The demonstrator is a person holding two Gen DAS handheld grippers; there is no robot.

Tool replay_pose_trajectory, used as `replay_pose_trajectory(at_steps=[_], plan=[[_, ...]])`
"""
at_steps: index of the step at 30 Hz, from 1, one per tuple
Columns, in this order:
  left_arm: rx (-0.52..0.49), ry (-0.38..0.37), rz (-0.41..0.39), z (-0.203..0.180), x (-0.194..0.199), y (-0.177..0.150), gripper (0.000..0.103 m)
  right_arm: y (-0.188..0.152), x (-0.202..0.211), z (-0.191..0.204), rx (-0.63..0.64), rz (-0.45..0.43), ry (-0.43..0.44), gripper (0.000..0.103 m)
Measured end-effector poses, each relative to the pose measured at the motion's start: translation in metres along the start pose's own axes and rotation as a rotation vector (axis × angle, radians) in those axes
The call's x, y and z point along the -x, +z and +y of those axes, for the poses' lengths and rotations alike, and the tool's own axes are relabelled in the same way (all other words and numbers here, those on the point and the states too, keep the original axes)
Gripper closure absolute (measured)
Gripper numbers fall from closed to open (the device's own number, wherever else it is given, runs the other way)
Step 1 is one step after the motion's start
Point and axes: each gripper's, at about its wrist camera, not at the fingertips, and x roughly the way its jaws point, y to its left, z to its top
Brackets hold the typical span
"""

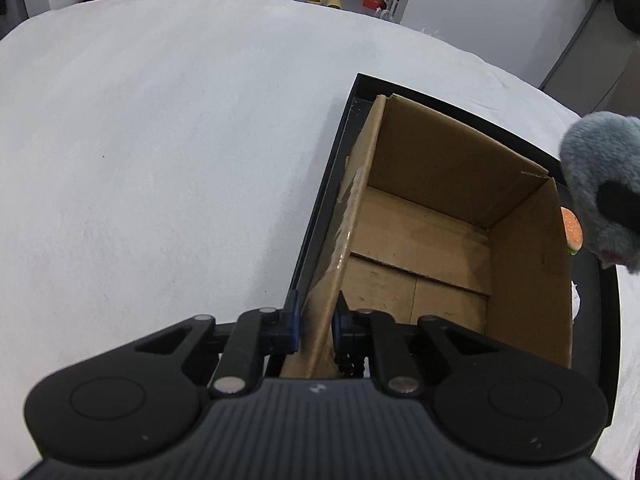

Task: Organize soft objects
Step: 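Carry the grey fluffy plush into the box and release it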

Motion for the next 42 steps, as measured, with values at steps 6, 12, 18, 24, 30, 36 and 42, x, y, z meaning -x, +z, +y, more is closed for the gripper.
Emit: replay_pose_trajectory(at_steps=[6, 12, 18, 24, 30, 36, 42], plan=[[0.013, -0.027, 0.016, 0.002, 0.000, 0.000, 0.089, 0.000, -0.006, 0.013, 0.015, 0.017, 0.021, 0.044], [0.016, -0.045, 0.025, 0.007, -0.001, 0.000, 0.089, -0.001, -0.014, 0.026, 0.037, 0.043, 0.048, 0.044], [0.021, -0.055, 0.031, 0.008, -0.001, 0.003, 0.089, -0.004, -0.024, 0.040, 0.034, 0.094, 0.140, 0.032], [0.015, -0.058, 0.031, 0.009, 0.000, 0.002, 0.088, -0.007, -0.022, 0.039, 0.024, 0.111, 0.136, 0.027], [0.012, -0.047, 0.032, 0.006, 0.000, 0.001, 0.088, -0.008, -0.007, 0.028, 0.002, 0.083, 0.106, 0.027], [0.006, -0.031, 0.034, 0.001, 0.000, 0.002, 0.087, -0.010, -0.005, 0.021, 0.002, 0.076, 0.086, 0.027], [-0.025, -0.009, 0.032, -0.010, 0.001, 0.001, 0.081, -0.014, 0.000, 0.007, -0.015, 0.069, 0.070, 0.027]])
